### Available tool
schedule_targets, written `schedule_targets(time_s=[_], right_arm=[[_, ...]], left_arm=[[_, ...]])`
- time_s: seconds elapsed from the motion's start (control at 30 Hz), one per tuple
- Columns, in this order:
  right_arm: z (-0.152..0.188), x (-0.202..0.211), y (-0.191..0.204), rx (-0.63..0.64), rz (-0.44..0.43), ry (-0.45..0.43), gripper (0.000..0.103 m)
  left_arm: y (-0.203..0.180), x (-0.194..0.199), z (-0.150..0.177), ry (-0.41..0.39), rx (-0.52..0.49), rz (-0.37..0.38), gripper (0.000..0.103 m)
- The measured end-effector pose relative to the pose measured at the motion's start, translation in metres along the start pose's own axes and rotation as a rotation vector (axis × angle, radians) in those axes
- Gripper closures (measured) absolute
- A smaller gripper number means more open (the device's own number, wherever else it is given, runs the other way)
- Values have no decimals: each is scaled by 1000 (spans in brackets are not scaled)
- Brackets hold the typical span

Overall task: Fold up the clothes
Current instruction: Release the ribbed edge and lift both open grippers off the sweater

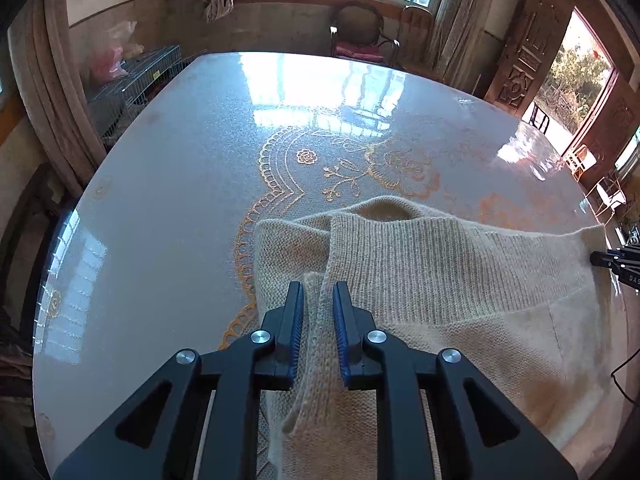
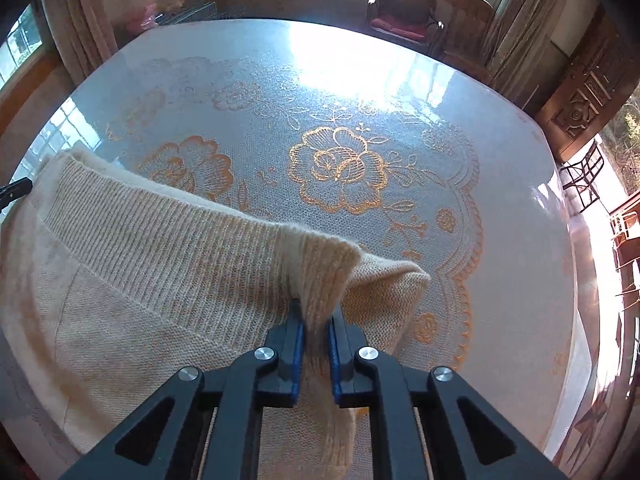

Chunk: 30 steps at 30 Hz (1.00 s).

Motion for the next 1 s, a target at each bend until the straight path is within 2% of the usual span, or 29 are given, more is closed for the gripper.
schedule_targets(time_s=[0.07, 0.1, 0.17, 0.27, 0.33, 0.43, 0.47, 0.53, 0.7, 0.87, 0.93, 1.0], right_arm=[[-4, 12, -7, -7, -3, -52, 96], [-8, 16, -5, -16, 5, -78, 96], [-24, 16, 23, -38, 31, -105, 97], [-20, 11, 11, -64, 109, -77, 97], [-18, -6, 0, -75, 112, -42, 97], [-13, -20, 1, -75, 86, -22, 93], [-12, -19, 1, -90, 35, -38, 91], [-12, -11, -1, -91, 14, -71, 82], [-14, 8, -7, -67, 45, -103, 82], [-6, 25, -14, -82, 23, -132, 82], [2, 37, -4, -76, 15, -145, 81], [1, 31, 4, -67, -1, -145, 81]], left_arm=[[-6, 4, -2, -23, -40, 0, 101], [-6, 7, -5, -38, -39, -1, 101], [-4, 11, -13, -54, -5, 10, 102], [2, 7, -22, -33, 39, 36, 102], [7, 4, -23, -7, 63, 60, 101], [13, 3, -20, 31, 84, 103, 84], [15, 3, -20, 45, 86, 116, 76], [17, 3, -20, 75, 88, 142, 76], [22, 3, -21, 147, 94, 208, 75], [23, -9, -22, 216, 121, 185, 75], [21, -12, -20, 243, 124, 203, 75], [20, -15, -20, 260, 128, 215, 75]])
Point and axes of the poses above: each gripper's, at about its wrist camera, not at the fingertips, and x roughly against the way its jaws point, y to its left, z to its underside, the point moved 2 cm from there along -x, roughly the way its jaws point, and after that the axes turned 7 degrees about x, right-handed, at the moved point
